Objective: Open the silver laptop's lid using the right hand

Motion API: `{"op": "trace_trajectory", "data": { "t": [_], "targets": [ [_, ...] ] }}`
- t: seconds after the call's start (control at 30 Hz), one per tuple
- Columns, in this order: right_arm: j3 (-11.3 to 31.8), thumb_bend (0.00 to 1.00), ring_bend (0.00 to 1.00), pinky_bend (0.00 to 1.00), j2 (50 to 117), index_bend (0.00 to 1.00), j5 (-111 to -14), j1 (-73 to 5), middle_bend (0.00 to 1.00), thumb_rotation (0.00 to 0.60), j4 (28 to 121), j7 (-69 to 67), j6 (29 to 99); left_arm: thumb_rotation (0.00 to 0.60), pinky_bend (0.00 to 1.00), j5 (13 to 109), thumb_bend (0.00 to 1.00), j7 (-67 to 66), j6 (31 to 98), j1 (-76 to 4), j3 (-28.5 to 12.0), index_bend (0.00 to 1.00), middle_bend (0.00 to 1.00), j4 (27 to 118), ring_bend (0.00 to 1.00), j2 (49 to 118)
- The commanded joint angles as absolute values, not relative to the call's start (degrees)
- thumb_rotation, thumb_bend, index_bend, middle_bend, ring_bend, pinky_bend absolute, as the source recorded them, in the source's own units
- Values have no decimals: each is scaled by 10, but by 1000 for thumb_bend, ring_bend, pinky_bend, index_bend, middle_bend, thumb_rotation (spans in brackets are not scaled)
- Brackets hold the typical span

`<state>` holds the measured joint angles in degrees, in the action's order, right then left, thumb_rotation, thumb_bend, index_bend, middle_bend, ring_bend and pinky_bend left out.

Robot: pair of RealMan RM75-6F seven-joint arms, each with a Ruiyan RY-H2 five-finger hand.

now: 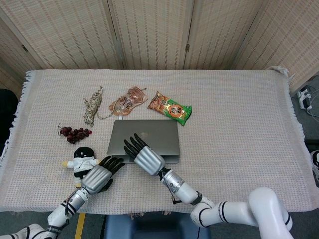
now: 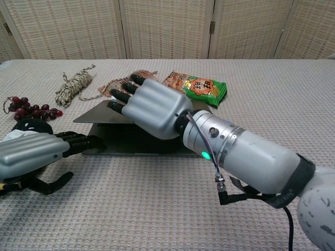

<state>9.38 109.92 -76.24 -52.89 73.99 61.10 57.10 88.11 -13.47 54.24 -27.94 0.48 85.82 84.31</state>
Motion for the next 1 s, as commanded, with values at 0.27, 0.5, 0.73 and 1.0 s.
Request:
{"op": "trace_trajectory", "data": {
  "t": [0.27, 0.5, 0.73, 1.0],
  "targets": [
    [91, 573, 0, 0, 1106, 0, -757, -530, 0, 600, 731, 616, 572, 600, 0, 798, 690, -164, 493, -307, -18, 36, 46, 849, 7, 853],
    [90, 572, 0, 0, 1108, 0, -752, -530, 0, 600, 727, 620, 573, 600, 0, 776, 691, -174, 487, -314, -15, 38, 46, 855, 7, 847],
    [90, 572, 0, 0, 1109, 0, -741, -528, 0, 600, 718, 619, 571, 600, 0, 762, 691, -181, 485, -319, -9, 41, 46, 855, 7, 846],
    [91, 572, 0, 0, 1117, 0, -735, -531, 0, 600, 696, 611, 565, 600, 0, 756, 691, -176, 486, -322, -3, 47, 46, 851, 7, 846]
  ]
}}
